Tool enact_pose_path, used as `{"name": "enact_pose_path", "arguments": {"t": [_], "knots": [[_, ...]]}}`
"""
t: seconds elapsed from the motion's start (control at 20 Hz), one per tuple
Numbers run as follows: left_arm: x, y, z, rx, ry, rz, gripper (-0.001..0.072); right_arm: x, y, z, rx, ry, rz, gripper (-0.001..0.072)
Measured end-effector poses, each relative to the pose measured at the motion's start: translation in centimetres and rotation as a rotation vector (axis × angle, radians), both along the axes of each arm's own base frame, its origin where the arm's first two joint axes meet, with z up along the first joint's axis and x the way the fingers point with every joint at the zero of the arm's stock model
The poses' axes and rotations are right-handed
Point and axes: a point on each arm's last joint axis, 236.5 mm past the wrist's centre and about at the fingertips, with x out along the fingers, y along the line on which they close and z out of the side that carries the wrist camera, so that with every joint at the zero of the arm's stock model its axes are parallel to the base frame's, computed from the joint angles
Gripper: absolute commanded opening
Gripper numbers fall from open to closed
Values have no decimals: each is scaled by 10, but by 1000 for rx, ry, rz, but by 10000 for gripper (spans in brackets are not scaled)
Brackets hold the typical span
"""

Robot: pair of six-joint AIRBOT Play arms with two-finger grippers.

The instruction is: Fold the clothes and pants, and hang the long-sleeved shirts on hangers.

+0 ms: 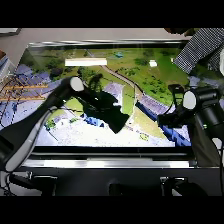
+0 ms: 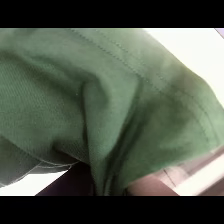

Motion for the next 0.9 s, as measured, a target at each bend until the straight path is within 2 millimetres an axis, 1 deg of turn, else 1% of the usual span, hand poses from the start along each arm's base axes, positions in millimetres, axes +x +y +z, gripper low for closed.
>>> {"name": "enact_pose_path", "arguments": {"t": [0.05, 0.15, 0.2, 0.25, 0.35, 0.4, 0.45, 0.5, 0.55, 0.65, 0.7, 0.8, 0.9], "knots": [[-18, -23, -4, -6, 14, -30, 17, -7, -8, 3, -30, 17, -4, 76], [-48, -59, -13, -14, 42, -73, 18, -17, -22, 11, -85, 30, -14, 68], [-59, -72, -20, -14, 54, -81, 22, -20, -27, 15, -104, 26, -11, 69], [-66, -81, -25, -12, 66, -79, 65, -23, -32, 19, -119, 24, -7, 71], [-72, -90, -29, -13, 80, -63, 350, -28, -36, 24, -135, 22, 0, 72], [-71, -89, -27, -17, 87, -48, 412, -30, -36, 25, -133, 25, 5, 78], [-66, -86, -23, -23, 82, -37, 412, -30, -33, 25, -120, 23, 4, 93], [-59, -81, -16, -31, 71, -23, 411, -27, -27, 25, -92, 2, -3, 143], [-50, -72, -7, -40, 54, -16, 412, -20, -17, 25, -50, -27, -8, 240], [-33, -49, 17, -59, 15, -1, 411, 0, 10, 28, 67, -113, -10, 248], [-23, -34, 32, -68, -11, 9, 412, 12, 18, 34, 103, -162, -10, 257], [-6, -2, 60, -75, -65, 39, 412, 38, 22, 53, 120, -264, -10, 263], [11, 34, 87, -74, -123, 86, 412, 61, 10, 76, 83, -371, -15, 264]]}}
